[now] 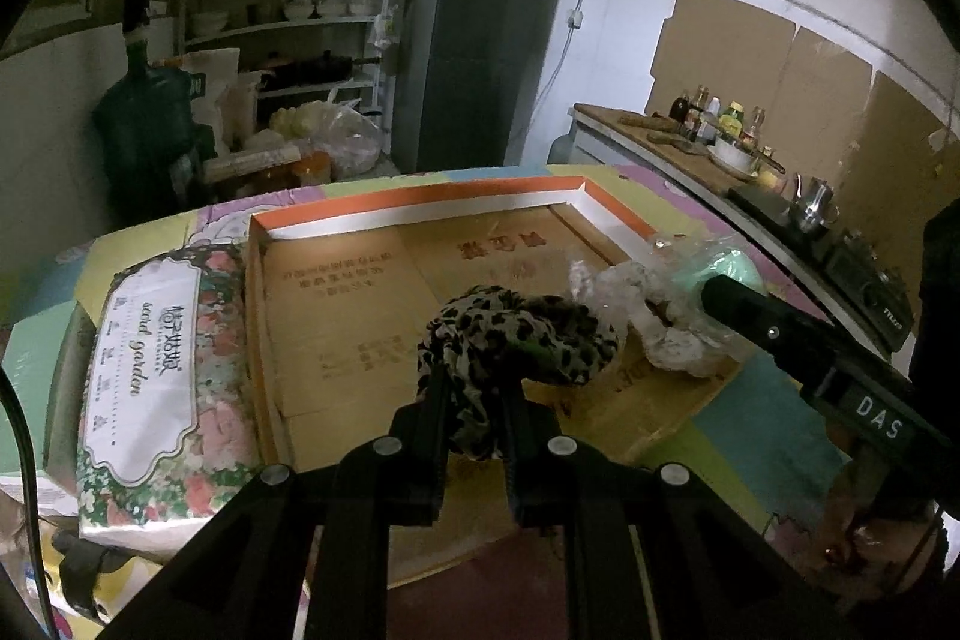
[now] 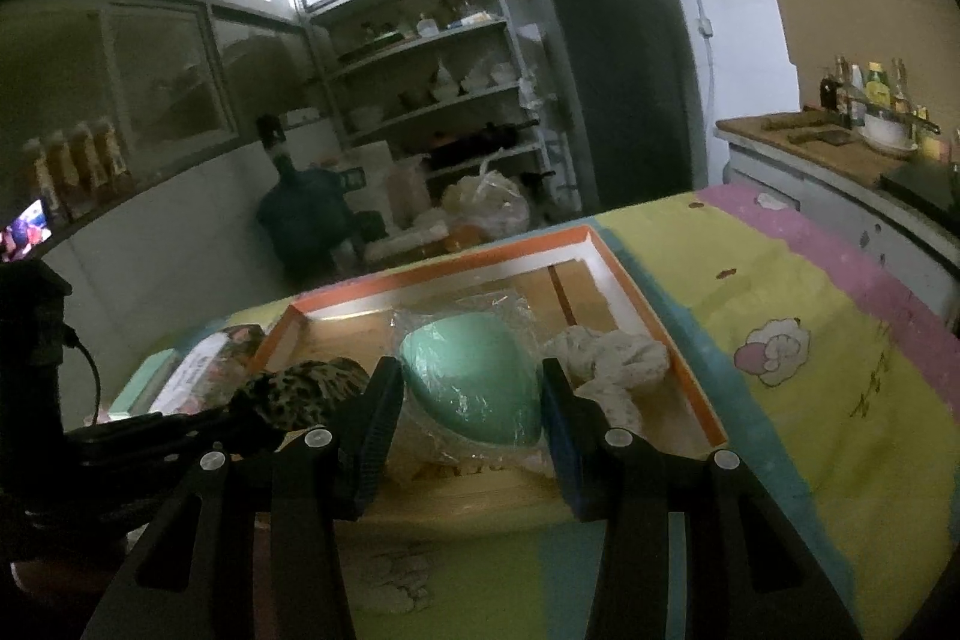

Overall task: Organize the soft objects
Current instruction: 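Lift and carry the cloth and bagged sponge over the cardboard tray, then open both grippers to drop the cloth and sponge into the tray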

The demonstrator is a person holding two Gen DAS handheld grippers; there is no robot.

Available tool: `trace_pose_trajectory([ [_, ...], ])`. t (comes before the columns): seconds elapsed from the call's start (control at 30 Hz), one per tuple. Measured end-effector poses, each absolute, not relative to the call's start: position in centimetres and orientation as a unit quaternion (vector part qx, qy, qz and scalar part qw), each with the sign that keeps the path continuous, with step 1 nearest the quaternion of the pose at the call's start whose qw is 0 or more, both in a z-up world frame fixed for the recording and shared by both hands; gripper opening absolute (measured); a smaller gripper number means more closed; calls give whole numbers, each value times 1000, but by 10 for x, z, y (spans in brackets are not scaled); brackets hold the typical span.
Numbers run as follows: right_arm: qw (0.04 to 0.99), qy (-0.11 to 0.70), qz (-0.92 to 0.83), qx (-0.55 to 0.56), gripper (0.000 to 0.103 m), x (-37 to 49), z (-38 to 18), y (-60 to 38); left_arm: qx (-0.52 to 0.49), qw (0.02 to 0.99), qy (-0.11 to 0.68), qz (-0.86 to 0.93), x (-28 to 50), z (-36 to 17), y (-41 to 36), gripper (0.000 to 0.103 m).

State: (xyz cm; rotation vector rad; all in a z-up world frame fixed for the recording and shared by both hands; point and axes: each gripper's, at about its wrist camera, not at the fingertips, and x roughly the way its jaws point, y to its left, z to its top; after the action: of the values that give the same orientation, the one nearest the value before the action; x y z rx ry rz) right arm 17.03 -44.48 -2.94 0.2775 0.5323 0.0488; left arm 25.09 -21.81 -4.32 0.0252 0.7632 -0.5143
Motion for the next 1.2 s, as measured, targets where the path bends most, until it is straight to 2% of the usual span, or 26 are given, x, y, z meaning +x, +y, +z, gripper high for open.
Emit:
trace_pose_trajectory([
  [0.33, 941, 304, 33, 141, 47, 195, -45, -445, 4, 880, 407, -244, 262, -58, -222, 16],
  [0.6, 936, 318, 35, 146, 48, 200, -49, -446, -18, 870, 426, -246, 266, -62, -218, 23],
  [0.83, 935, 321, 31, 149, 50, 201, -50, -447, -20, 876, 419, -238, 263, -58, -219, 39],
  [0.93, 935, 321, 31, 149, 50, 201, -50, -447, -20, 879, 413, -237, 261, -56, -218, 40],
  [1.0, 935, 320, 31, 149, 56, 201, -50, -447, -21, 883, 407, -235, 259, -53, -217, 43],
  [1.1, 937, 316, 29, 150, 62, 200, -49, -447, -22, 886, 399, -235, 257, -49, -216, 53],
  [1.17, 937, 313, 28, 150, 65, 198, -49, -448, -22, 891, 390, -231, 255, -46, -214, 69],
  [1.2, 938, 312, 28, 150, 67, 198, -48, -448, -23, 893, 386, -230, 254, -44, -213, 71],
])
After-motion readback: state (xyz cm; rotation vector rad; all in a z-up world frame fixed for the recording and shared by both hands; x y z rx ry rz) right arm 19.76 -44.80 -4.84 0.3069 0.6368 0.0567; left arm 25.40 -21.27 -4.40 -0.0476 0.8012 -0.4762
